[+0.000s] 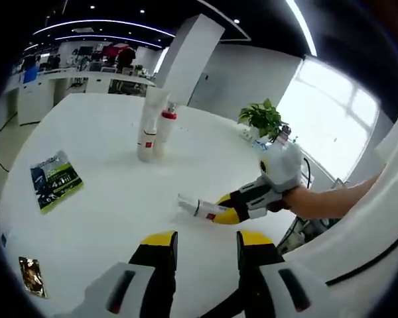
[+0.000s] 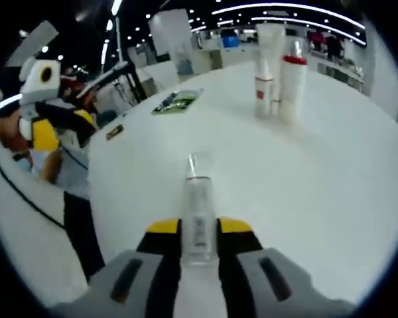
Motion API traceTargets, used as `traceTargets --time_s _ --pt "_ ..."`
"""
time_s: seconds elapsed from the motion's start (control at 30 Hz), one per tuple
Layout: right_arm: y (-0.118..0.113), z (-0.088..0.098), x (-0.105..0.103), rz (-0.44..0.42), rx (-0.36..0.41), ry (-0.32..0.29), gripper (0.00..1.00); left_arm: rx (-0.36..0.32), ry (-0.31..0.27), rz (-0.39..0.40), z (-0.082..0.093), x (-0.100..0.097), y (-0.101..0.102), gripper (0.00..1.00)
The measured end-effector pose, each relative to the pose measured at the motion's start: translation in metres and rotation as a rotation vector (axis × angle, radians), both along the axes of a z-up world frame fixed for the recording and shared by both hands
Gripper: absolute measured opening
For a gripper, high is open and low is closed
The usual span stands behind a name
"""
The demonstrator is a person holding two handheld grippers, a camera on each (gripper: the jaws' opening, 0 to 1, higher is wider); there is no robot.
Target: Arrange the skincare products in the storage area until every visible bottle or jar stands upright without overlapping.
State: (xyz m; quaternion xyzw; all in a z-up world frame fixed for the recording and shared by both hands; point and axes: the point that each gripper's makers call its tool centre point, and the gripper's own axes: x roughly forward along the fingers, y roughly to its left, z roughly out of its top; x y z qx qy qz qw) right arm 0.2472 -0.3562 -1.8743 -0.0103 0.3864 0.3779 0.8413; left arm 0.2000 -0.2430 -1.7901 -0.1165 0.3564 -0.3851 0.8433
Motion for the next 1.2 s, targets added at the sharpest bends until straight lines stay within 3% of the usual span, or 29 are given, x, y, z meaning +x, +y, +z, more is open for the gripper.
traceTargets --time_s 0.07,0.23,0.3,0.37,0.57,0.7,0.77,0.8,1.07,1.2 --pt "-0.002 0.003 0.0 -0.001 0.007 -0.007 0.18 -0.02 0.006 0.012 0.002 0.003 -0.001 0.36" --pt "0.012 0.036 0.0 -0.057 0.251 -0.001 0.18 -0.086 0.028 0.036 0.006 0.008 -0.006 0.37" --pt "0.014 0.045 -0.001 -0.057 0.287 -0.005 0.18 -0.104 0.032 0.042 0.008 0.009 -0.008 0.37" --pt "0.028 0.074 -0.005 -0.003 0.409 -0.044 0.18 -0.198 0.059 0.058 0.018 0.011 -0.018 0.37" --pt "0.049 0.119 -0.015 0.069 0.601 -0.041 0.18 -0.286 0.071 0.07 0.028 0.017 -0.025 0.38" --pt "0.058 0.136 -0.019 0.113 0.659 -0.046 0.18 -0.401 0.062 0.077 0.045 0.021 -0.031 0.39" --pt "0.06 0.142 -0.023 0.139 0.702 -0.031 0.18 -0.426 0.067 0.086 0.048 0.023 -0.031 0.39" --pt "0.061 0.145 -0.024 0.152 0.722 -0.025 0.18 -0.477 0.063 0.099 0.055 0.026 -0.031 0.39" --pt "0.064 0.159 -0.031 0.195 0.828 0.039 0.18 -0.556 0.041 0.036 0.071 0.025 -0.038 0.38" --pt "0.067 0.162 -0.034 0.219 0.855 0.069 0.18 -0.608 0.031 0.019 0.08 0.025 -0.044 0.32"
